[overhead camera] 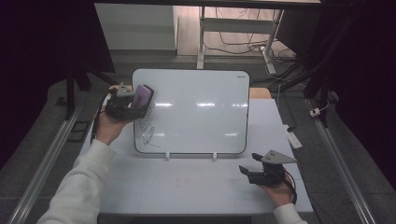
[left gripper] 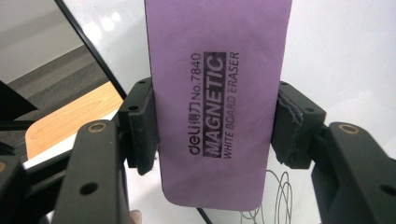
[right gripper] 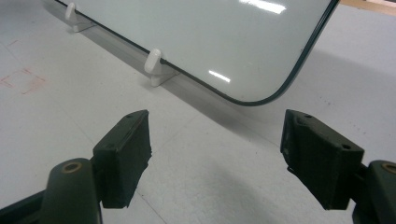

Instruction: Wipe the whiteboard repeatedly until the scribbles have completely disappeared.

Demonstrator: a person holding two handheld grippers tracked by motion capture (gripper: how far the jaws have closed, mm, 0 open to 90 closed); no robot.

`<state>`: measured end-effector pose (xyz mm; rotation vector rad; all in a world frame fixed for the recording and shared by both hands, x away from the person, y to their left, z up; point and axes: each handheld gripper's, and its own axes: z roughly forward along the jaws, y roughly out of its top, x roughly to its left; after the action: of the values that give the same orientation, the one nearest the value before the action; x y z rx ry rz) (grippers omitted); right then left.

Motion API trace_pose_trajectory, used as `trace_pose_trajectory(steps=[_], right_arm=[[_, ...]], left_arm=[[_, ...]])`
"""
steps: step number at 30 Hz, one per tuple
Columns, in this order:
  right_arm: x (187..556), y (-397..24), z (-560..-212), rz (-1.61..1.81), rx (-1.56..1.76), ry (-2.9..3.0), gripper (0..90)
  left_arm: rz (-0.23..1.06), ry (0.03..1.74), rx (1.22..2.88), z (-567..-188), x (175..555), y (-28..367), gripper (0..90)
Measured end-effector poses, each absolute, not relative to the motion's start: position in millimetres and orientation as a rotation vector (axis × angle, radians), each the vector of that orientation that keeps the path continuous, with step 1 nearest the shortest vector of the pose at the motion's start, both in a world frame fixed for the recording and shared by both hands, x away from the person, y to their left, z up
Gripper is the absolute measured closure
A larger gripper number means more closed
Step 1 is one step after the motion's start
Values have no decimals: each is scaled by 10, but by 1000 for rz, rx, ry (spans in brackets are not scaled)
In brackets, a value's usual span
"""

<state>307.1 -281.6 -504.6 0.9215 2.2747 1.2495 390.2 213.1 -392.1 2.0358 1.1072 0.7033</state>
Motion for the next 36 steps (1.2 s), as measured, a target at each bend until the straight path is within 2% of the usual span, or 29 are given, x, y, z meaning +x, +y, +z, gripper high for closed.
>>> trace_pose_trajectory(steps=[14, 17, 24, 28, 36], right_arm=[[3066, -2791, -5054, 1238, 912, 2287, 237], [3066, -2796, -5049, 1242, 913, 2284, 237], [3071, -2798, -5055, 1239, 915, 2285, 237], [3071, -2789, -5065, 1232, 914, 2292, 237], [3073, -2799, -5065, 1232, 916, 2290, 237]], left_arm=[[681, 1011, 2165, -4163, 3783, 1793, 406], [657, 1011, 2148, -4149, 3789, 1846, 405], [723, 1059, 2101, -3986, 3874, 2083, 406], [691, 1066, 2066, -3898, 3955, 2186, 406], [734, 1036, 2116, -3873, 4013, 2063, 406]])
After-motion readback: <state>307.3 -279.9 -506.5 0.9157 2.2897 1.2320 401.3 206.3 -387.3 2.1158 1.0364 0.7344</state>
